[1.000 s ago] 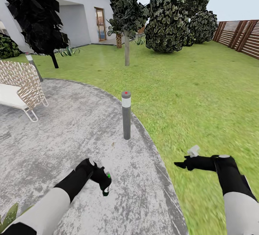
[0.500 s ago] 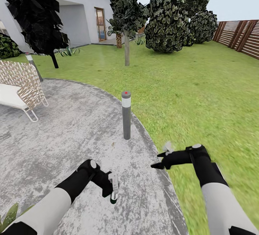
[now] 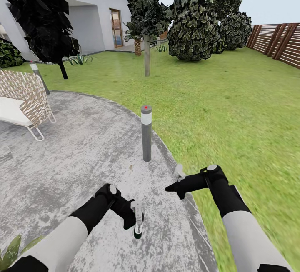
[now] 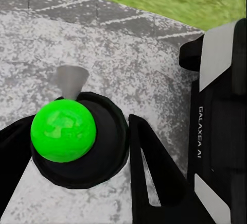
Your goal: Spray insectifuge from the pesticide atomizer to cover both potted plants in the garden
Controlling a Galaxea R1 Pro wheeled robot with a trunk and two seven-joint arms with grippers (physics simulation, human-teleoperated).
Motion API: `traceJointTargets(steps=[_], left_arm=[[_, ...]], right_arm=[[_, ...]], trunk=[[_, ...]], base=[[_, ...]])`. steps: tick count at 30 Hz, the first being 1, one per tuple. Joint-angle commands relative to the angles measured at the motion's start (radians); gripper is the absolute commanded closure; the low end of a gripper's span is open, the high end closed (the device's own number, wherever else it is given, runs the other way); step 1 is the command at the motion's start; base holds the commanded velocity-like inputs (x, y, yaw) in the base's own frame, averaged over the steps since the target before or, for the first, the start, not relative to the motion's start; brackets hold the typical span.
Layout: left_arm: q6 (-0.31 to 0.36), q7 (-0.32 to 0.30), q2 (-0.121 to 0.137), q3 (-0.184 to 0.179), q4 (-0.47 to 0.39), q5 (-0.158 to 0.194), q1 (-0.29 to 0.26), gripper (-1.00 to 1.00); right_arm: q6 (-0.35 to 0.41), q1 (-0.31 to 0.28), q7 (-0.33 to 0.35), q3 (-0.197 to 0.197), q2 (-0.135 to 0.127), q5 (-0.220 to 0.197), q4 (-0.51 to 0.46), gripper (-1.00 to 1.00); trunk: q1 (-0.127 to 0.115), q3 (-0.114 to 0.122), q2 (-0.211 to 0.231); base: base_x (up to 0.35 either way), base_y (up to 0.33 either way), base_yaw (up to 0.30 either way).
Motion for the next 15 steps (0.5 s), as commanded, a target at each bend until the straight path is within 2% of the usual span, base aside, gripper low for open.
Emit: traceJointTargets(steps=[1, 3, 7, 11, 15], left_arm=[[0.01, -0.005, -0.007, -0.001, -0.002, -0.003, 0.0, 1.0], [0.011, -0.006, -0.017, -0.001, -0.003, -0.003, -0.001, 1.0], [0.011, -0.008, -0.041, -0.001, -0.003, -0.003, -0.002, 1.0], [0.011, -0.011, -0.05, -0.001, -0.021, -0.003, -0.002, 1.0], [0.011, -0.057, -0.052, -0.001, -0.035, -0.003, -0.004, 1.0]], right_arm=[[0.01, -0.001, 0.007, 0.012, 0.001, -0.002, -0.006, 1.0], [0.012, -0.001, 0.007, 0.049, 0.002, -0.031, -0.021, 1.0], [0.012, -0.001, 0.006, 0.075, 0.002, -0.083, -0.031, 1.0], [0.012, -0.001, 0.006, 0.081, 0.002, -0.099, -0.032, 1.0], [0.012, -0.001, 0.006, 0.083, 0.001, -0.101, -0.033, 1.0]], trunk=[[0.0, -0.001, 0.0], [0.0, -0.001, 0.0], [0.0, -0.001, 0.0], [0.0, -0.001, 0.0], [0.0, -0.001, 0.0]], base=[[0.0, 0.0, 0.0], [0.0, 0.0, 0.0], [0.0, 0.0, 0.0], [0.0, 0.0, 0.0], [0.0, 0.0, 0.0]])
